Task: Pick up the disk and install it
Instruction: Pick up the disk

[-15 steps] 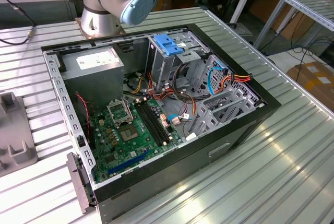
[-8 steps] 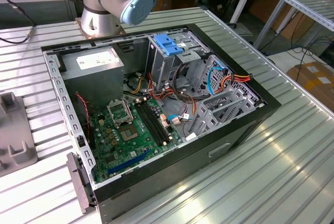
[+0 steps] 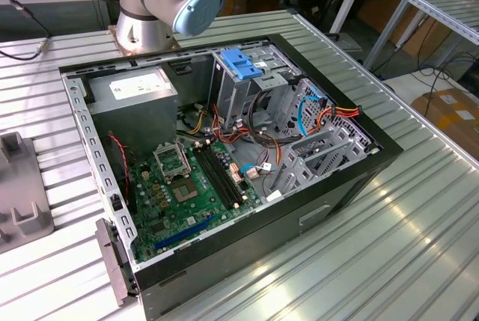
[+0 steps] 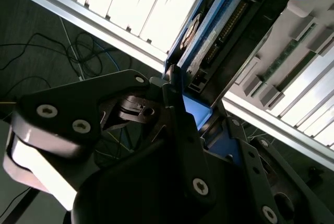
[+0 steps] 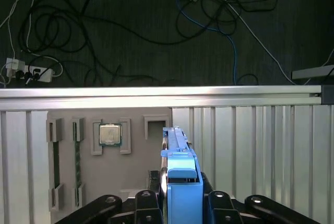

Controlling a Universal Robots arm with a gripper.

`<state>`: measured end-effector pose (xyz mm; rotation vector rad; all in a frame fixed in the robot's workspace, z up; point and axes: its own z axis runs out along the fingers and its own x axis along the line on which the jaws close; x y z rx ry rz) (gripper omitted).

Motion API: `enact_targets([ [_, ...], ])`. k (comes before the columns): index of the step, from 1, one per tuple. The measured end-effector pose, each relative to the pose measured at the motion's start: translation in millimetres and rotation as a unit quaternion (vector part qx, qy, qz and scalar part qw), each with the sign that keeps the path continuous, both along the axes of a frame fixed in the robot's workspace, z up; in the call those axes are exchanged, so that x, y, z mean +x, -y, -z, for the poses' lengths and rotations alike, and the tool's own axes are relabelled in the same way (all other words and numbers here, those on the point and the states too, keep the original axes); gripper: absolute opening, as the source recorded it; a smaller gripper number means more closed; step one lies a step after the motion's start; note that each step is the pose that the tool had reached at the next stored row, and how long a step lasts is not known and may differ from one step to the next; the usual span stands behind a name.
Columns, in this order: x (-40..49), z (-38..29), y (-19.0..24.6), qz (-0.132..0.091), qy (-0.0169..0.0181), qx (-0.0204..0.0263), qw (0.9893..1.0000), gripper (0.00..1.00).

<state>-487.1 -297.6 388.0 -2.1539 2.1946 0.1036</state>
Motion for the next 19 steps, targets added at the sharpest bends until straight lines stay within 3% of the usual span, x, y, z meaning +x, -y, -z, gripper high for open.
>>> enact_targets([
  [19, 0.0, -16.2, 0.0, 0.0, 0.0, 0.0024, 1.0, 0.37],
])
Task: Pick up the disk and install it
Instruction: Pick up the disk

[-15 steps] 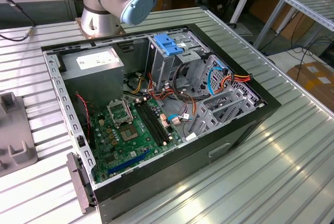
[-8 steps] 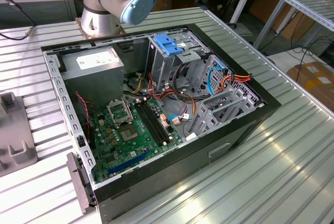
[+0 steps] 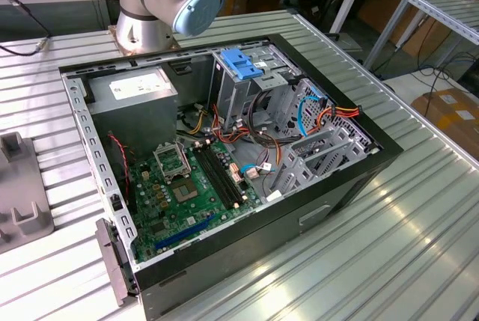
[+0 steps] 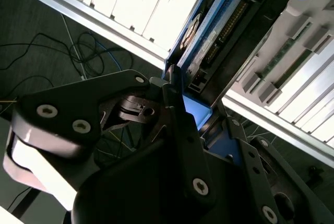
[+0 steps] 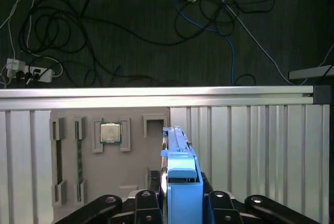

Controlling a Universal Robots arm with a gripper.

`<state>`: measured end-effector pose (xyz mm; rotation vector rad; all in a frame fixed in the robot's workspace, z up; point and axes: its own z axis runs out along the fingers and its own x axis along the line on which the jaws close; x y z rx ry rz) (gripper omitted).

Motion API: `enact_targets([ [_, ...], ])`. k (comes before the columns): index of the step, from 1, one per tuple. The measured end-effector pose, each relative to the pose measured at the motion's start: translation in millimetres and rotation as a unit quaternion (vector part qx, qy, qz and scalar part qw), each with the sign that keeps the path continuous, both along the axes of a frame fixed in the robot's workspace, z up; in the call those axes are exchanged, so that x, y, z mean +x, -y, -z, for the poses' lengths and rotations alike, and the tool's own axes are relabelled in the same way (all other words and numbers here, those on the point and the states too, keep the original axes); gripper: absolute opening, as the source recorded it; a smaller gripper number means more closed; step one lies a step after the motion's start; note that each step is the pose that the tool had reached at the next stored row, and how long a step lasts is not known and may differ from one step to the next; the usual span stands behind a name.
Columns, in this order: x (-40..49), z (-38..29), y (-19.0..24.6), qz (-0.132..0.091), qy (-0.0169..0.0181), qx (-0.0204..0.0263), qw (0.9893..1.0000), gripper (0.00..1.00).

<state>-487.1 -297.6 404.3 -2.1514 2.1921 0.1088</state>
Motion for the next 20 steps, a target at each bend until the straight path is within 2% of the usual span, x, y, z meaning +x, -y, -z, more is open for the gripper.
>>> enact_targets([
  [20, 0.0, -12.7, 0.0, 0.0, 0.0, 0.0025, 1.0, 0.37],
])
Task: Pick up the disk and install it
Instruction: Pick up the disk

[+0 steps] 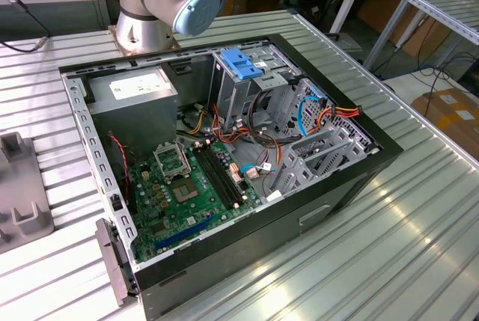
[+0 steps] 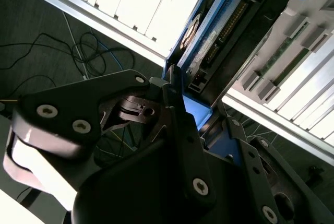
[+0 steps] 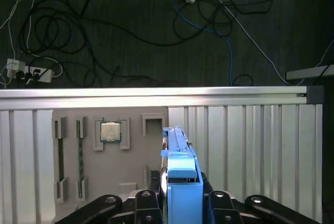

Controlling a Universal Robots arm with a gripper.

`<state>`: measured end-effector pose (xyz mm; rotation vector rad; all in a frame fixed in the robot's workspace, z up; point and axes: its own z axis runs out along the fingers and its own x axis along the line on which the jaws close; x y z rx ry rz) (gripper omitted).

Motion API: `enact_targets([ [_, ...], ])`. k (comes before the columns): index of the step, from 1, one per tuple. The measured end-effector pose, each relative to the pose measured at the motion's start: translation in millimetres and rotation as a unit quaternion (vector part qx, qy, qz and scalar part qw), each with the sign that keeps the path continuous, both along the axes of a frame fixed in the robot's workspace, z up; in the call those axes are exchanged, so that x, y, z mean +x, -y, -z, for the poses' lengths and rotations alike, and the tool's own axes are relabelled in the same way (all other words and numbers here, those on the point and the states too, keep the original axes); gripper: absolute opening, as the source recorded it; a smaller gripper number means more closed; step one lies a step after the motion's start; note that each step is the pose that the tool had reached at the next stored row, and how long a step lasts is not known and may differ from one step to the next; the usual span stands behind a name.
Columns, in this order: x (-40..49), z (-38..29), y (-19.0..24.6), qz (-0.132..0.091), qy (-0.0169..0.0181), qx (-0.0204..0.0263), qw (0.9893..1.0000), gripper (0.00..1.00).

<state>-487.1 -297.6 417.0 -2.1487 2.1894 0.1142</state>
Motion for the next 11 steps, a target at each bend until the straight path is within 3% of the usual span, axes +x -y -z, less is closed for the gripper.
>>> enact_targets([
  [11, 0.0, -5.1, 0.0, 0.0, 0.0, 0.0031, 1.0, 0.37],
])
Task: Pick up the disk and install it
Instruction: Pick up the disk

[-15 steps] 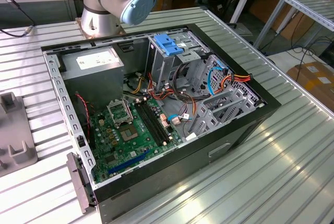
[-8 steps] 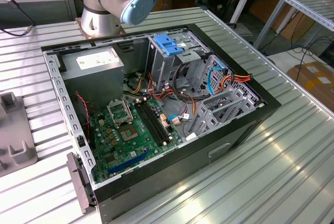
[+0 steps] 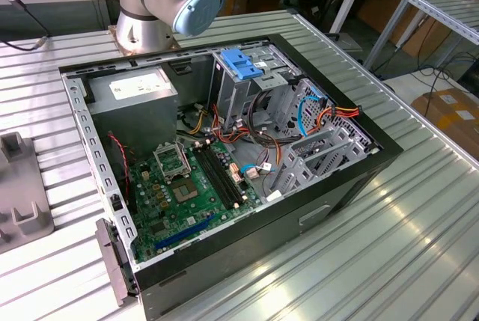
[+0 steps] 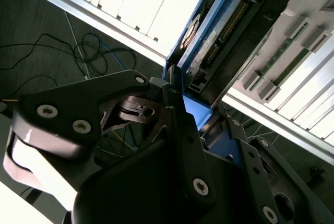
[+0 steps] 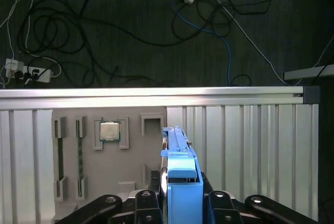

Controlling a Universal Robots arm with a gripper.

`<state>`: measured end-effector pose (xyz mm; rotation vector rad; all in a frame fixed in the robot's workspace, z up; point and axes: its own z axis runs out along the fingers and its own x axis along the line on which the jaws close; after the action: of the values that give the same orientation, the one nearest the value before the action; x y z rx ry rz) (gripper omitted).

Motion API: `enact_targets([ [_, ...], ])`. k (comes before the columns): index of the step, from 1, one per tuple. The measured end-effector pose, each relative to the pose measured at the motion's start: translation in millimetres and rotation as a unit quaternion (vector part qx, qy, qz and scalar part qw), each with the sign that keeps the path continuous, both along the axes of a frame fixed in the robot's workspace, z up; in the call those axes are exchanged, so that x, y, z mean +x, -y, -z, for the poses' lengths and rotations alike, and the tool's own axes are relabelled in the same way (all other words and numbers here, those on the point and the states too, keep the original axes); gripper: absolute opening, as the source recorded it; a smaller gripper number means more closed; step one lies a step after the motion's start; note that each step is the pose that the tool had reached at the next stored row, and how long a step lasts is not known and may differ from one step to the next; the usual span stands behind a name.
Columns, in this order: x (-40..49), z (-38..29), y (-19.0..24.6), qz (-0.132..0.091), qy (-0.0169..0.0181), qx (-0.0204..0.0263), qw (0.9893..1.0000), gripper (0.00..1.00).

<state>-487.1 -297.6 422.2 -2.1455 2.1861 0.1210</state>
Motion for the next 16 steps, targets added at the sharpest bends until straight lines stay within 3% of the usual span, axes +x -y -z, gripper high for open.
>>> enact_targets([
  [16, 0.0, -11.6, 0.0, 0.0, 0.0, 0.0048, 1.0, 0.37],
])
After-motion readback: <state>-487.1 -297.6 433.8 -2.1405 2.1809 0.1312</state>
